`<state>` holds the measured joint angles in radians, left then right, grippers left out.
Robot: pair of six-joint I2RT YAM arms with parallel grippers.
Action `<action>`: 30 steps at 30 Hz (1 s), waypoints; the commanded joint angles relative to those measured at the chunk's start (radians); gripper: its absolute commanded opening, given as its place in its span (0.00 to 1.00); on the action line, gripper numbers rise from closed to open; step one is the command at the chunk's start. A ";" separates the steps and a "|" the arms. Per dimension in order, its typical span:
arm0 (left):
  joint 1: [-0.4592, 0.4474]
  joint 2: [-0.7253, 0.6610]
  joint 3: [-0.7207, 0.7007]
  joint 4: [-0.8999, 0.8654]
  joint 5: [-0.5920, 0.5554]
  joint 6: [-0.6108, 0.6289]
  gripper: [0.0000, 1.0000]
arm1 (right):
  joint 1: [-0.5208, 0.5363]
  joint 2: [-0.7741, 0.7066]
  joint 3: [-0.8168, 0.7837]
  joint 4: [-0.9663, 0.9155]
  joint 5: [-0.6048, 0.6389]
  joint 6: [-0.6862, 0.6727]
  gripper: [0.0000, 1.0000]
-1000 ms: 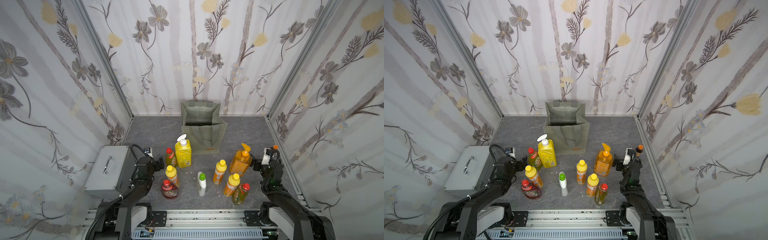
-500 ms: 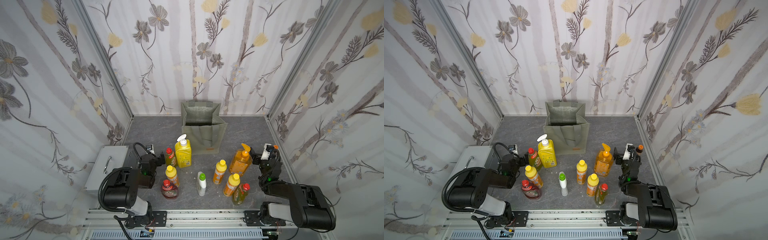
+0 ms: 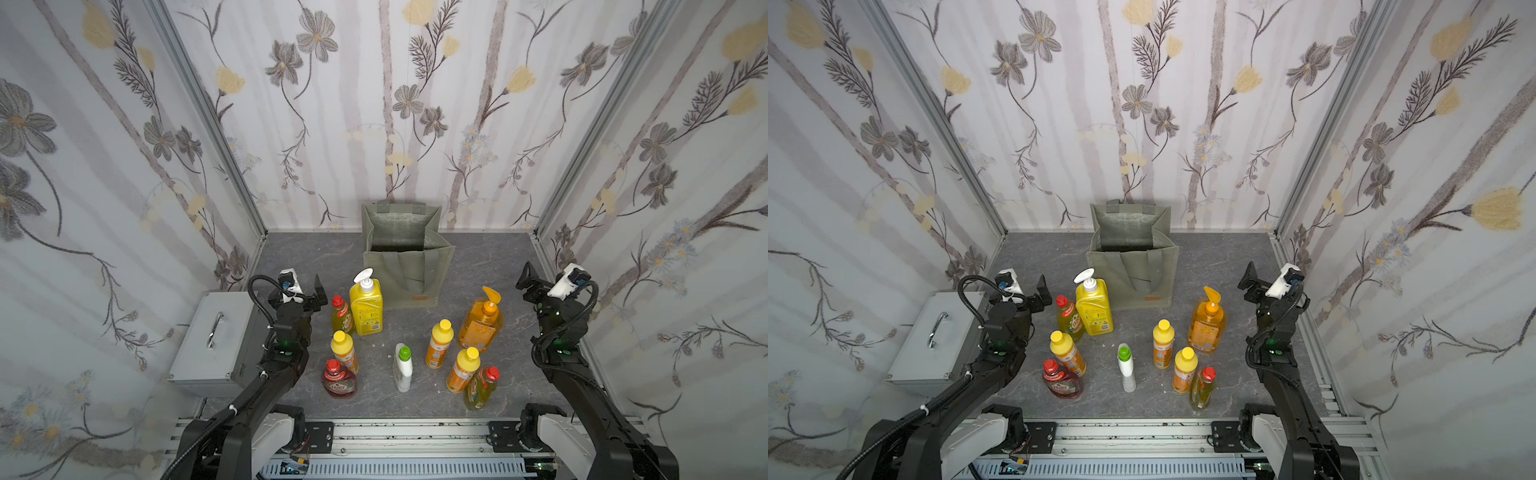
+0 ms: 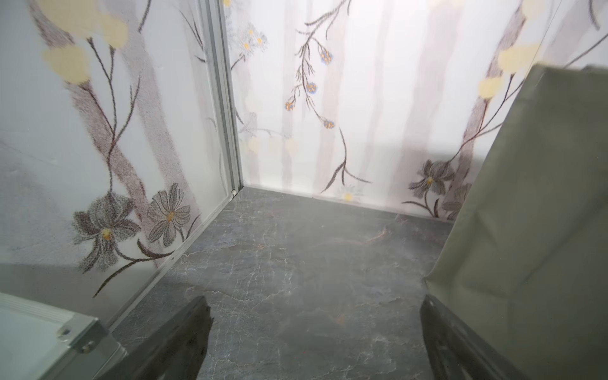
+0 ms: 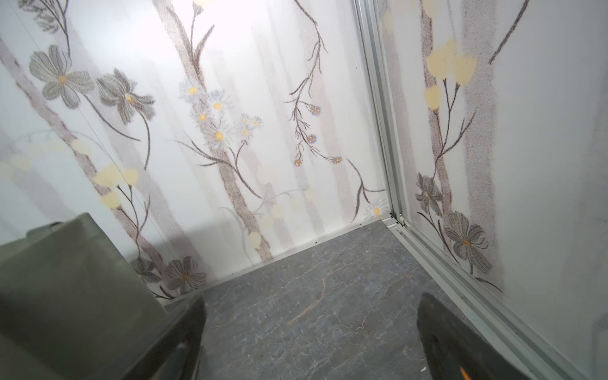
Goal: Pack dish soap into the shopping bag
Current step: Pick up the shopping bag from the center of the board.
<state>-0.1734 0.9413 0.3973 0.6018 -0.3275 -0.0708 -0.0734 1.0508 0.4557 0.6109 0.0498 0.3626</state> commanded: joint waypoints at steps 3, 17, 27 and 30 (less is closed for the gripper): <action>-0.008 -0.045 0.242 -0.423 0.065 -0.249 1.00 | -0.010 -0.006 0.179 -0.228 -0.308 0.180 0.89; -0.025 0.362 0.899 -0.751 0.422 -0.379 1.00 | 0.319 0.445 1.015 -0.836 -0.339 0.026 0.68; -0.044 0.215 0.767 -0.871 0.450 -0.327 0.95 | 0.681 0.441 1.017 -1.099 -0.110 -0.201 0.63; -0.056 0.221 0.810 -0.922 0.559 -0.300 0.90 | 0.700 0.380 0.944 -1.088 -0.032 -0.183 0.61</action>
<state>-0.2199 1.1641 1.1748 -0.2749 0.1337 -0.4072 0.6216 1.4715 1.4368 -0.4610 -0.1204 0.2081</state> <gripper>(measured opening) 0.901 0.618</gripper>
